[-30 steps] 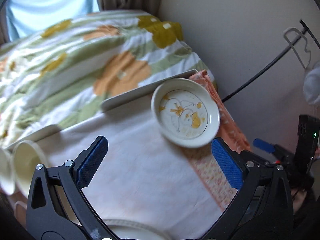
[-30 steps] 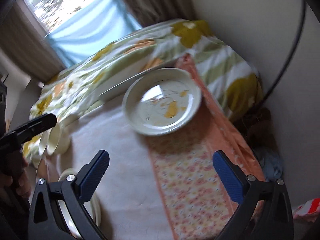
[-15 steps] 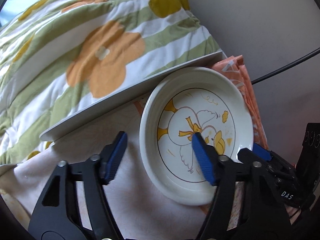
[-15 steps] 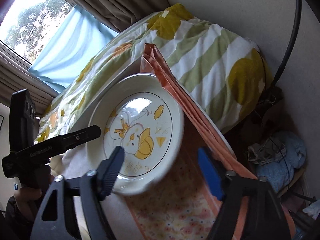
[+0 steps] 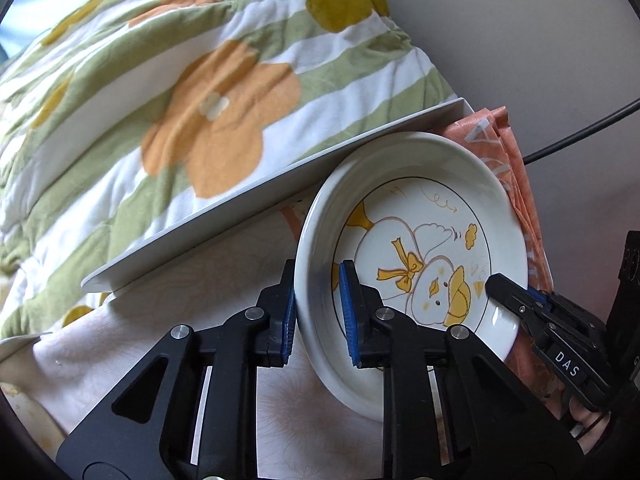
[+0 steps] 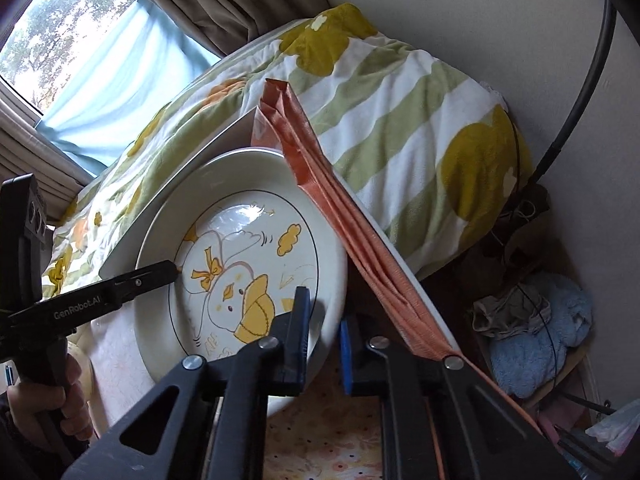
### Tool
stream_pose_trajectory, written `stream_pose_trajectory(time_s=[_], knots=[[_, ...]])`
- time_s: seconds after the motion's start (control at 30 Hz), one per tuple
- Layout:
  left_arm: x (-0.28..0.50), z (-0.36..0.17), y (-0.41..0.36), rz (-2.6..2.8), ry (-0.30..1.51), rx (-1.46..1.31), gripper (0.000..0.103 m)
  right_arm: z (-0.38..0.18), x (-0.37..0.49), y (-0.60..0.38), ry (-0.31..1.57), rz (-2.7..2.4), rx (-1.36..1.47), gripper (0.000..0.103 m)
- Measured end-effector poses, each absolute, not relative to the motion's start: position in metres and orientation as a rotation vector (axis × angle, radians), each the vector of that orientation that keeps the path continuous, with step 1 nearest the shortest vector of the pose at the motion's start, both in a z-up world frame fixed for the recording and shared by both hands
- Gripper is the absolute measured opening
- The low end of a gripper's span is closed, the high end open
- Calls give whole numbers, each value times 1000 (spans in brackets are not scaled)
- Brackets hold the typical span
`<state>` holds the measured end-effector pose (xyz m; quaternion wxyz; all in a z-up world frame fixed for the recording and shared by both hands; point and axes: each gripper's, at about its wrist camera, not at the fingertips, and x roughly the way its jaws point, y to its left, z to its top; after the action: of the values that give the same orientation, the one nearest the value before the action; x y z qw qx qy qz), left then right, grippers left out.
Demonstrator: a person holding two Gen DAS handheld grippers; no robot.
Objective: Organize plates and bowls
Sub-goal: 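Carry the duck plate with both tools and lower it onto the plate stack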
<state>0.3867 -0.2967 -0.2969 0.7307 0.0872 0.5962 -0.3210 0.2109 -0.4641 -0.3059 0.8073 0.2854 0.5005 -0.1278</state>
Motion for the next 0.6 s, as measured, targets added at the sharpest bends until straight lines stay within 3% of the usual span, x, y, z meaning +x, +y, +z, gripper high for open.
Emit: stream_pose_trajectory(time_s=[0.3,0.6], knots=[[369,-273,-288,-703,1234,238,18,-296,201,-459,1050,-232,576,12],[338,-214,-232,-680,1159,155,18,-238,185,-423,978,-179,473,13]])
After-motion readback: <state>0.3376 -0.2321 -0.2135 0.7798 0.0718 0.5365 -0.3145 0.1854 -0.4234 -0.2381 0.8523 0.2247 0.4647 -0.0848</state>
